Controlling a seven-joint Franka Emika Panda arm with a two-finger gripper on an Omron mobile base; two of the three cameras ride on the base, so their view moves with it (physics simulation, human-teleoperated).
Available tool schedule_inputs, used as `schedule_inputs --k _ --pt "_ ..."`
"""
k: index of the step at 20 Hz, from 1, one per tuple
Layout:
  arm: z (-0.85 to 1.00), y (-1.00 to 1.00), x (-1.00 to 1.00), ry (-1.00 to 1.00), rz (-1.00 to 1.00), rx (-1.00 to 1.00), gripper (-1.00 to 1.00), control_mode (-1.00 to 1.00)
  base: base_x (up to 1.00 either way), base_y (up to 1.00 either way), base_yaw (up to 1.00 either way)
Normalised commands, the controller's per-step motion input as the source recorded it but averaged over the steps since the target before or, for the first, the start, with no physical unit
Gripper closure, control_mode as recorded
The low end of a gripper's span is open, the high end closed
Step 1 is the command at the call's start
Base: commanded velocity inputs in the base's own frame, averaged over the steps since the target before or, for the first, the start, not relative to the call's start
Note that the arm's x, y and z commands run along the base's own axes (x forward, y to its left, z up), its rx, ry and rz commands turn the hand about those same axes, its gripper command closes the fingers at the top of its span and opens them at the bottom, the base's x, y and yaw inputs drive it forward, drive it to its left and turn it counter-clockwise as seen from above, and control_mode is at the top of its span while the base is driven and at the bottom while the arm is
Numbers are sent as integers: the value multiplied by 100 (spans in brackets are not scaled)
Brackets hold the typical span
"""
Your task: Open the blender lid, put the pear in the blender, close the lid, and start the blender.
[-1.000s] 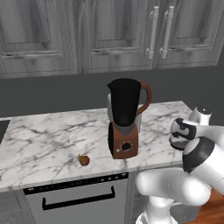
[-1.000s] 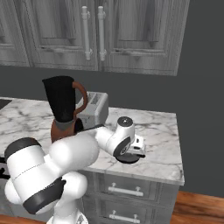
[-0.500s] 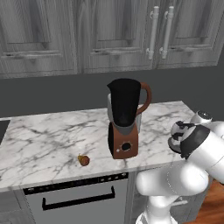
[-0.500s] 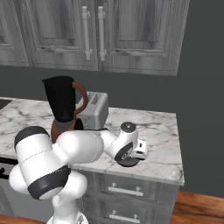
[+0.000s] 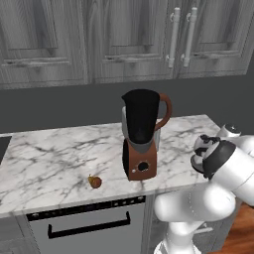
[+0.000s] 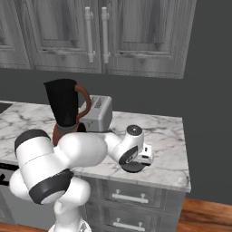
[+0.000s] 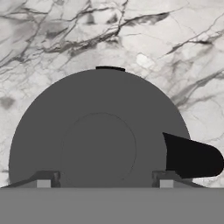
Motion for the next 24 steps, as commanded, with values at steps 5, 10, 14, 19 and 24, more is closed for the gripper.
schedule_inputs --k 5,10,14,19,24 --pt "20 8 -6 0 0 0 -100 -100 0 0 0" --pt "42 15 -4 0 0 -3 -100 -100 0 0 0" --pt "59 44 -33 -6 -2 -4 -100 -100 0 0 0" --pt "43 91 -56 -4 -5 -5 -100 -100 0 0 0" --pt "1 63 -89 -19 5 -1 -100 -100 0 0 0"
